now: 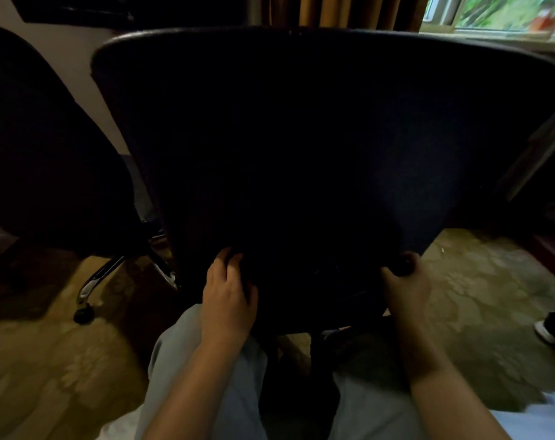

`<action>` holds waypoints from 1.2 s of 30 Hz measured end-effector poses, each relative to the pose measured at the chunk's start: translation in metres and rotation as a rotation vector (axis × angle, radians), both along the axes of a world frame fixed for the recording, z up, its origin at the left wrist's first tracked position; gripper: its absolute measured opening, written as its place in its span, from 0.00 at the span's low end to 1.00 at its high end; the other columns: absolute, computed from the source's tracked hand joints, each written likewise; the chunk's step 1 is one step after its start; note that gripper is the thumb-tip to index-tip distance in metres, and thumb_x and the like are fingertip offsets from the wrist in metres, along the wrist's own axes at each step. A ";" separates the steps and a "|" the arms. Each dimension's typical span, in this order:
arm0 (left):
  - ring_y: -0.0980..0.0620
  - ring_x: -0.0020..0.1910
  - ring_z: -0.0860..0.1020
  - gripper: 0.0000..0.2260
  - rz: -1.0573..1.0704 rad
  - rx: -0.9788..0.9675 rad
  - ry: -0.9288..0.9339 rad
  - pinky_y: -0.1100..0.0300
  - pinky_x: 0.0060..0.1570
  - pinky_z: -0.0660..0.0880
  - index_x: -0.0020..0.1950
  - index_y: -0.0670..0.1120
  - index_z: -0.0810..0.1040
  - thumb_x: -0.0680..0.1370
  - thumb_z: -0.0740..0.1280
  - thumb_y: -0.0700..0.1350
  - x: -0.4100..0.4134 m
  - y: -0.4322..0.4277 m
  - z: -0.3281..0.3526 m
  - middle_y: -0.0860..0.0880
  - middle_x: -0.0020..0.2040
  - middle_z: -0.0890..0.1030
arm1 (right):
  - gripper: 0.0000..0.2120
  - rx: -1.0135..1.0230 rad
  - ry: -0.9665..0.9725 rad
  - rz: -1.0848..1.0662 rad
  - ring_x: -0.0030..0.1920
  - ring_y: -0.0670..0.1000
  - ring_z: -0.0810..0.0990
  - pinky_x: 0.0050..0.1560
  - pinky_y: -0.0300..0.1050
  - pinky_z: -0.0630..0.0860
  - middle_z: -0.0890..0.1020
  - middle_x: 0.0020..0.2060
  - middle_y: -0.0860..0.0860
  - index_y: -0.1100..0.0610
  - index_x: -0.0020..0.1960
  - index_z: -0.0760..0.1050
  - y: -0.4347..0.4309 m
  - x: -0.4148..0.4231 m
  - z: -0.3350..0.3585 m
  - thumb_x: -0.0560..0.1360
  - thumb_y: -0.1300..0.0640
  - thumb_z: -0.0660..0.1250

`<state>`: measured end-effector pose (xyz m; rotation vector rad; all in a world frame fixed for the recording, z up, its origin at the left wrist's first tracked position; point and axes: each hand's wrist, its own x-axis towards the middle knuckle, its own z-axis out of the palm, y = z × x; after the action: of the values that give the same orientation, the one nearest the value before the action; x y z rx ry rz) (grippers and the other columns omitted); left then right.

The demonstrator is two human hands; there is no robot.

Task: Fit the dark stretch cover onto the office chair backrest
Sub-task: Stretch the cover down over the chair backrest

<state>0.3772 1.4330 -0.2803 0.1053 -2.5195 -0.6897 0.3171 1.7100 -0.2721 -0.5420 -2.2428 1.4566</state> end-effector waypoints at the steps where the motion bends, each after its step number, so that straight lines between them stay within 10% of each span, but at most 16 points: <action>1: 0.43 0.67 0.67 0.24 0.001 0.000 -0.005 0.56 0.63 0.64 0.68 0.39 0.70 0.72 0.71 0.40 0.000 0.000 0.000 0.41 0.68 0.68 | 0.14 0.012 0.015 0.047 0.47 0.52 0.79 0.46 0.44 0.73 0.79 0.46 0.52 0.55 0.54 0.74 -0.011 0.002 0.001 0.69 0.63 0.71; 7: 0.43 0.67 0.66 0.25 -0.002 -0.020 -0.012 0.57 0.64 0.62 0.68 0.39 0.70 0.73 0.71 0.40 0.002 -0.005 -0.002 0.42 0.68 0.68 | 0.18 0.238 0.097 0.367 0.48 0.49 0.77 0.48 0.39 0.70 0.78 0.48 0.49 0.58 0.54 0.78 -0.052 0.008 -0.003 0.65 0.66 0.74; 17: 0.41 0.67 0.68 0.25 0.053 -0.014 0.050 0.50 0.67 0.65 0.67 0.37 0.70 0.72 0.71 0.37 0.002 -0.022 -0.001 0.39 0.66 0.70 | 0.15 0.019 0.100 -0.153 0.50 0.55 0.78 0.47 0.41 0.67 0.80 0.50 0.57 0.59 0.56 0.74 -0.001 0.000 0.000 0.70 0.64 0.69; 29: 0.40 0.70 0.66 0.28 0.134 0.064 0.026 0.48 0.69 0.64 0.70 0.37 0.67 0.73 0.71 0.37 0.006 -0.031 0.002 0.39 0.71 0.67 | 0.18 0.330 0.073 0.322 0.54 0.54 0.77 0.48 0.39 0.67 0.77 0.57 0.54 0.56 0.57 0.78 -0.064 0.014 0.000 0.67 0.63 0.74; 36: 0.40 0.71 0.64 0.28 0.179 0.059 0.029 0.45 0.70 0.64 0.72 0.38 0.65 0.74 0.70 0.39 0.004 -0.048 0.002 0.40 0.73 0.64 | 0.17 0.210 0.037 0.076 0.51 0.53 0.75 0.47 0.43 0.68 0.76 0.54 0.55 0.59 0.58 0.75 -0.022 0.009 0.002 0.70 0.64 0.71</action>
<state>0.3809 1.3851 -0.2786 0.3345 -2.4264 -0.6874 0.3260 1.6879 -0.2706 -0.3642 -2.3731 1.2348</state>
